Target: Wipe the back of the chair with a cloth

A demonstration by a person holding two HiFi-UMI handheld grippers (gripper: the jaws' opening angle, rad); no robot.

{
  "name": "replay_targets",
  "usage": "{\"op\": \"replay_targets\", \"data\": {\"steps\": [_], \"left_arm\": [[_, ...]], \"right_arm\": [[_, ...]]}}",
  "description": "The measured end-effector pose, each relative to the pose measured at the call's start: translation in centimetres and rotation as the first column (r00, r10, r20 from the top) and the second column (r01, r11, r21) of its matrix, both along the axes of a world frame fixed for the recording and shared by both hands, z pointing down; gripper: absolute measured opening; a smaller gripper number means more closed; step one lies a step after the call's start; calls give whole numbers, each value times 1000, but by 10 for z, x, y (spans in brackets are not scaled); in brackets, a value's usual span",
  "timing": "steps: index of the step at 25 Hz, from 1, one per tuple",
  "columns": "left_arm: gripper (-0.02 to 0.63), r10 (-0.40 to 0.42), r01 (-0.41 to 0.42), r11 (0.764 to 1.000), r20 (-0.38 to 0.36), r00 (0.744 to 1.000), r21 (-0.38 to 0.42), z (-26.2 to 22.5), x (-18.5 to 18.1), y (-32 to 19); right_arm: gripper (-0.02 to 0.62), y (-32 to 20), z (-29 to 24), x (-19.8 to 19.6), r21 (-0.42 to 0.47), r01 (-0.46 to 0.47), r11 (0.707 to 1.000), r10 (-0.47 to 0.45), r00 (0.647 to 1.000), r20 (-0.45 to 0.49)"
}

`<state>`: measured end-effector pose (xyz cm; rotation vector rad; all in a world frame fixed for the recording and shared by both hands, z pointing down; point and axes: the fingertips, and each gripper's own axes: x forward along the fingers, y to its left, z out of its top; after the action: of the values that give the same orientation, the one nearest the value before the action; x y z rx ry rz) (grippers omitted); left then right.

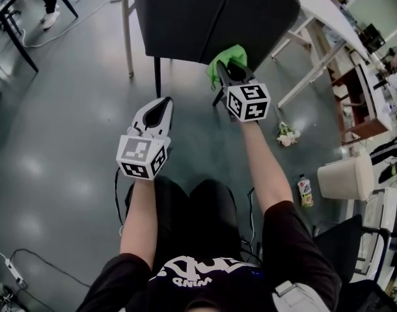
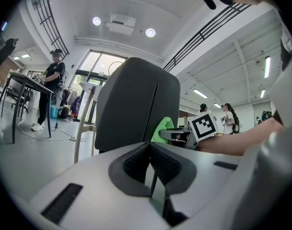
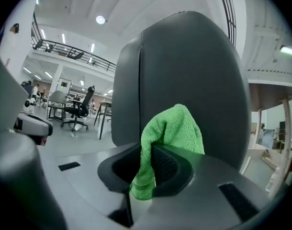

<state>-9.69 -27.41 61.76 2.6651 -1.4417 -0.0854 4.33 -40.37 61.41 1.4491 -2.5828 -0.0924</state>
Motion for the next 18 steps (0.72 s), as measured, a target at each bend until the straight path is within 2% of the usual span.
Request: {"op": "replay_targets", "data": {"steps": [12,15,18], "left_arm": [[-2,-26,26,1000,-14,1000,-1,-2,-10,-1],[-2,-36,36,999,-27,999,-4,-2,-12,-3],[-2,-38,37,999,-32,999,-5,-4,-11,-3]], "right_arm": [[48,12,3,-112,-11,195,981,-195,981,4],[48,18,3,-123,-9,218,976,-218,976,10],[48,19,1,-119,-8,211,977,-211,977,10]]}}
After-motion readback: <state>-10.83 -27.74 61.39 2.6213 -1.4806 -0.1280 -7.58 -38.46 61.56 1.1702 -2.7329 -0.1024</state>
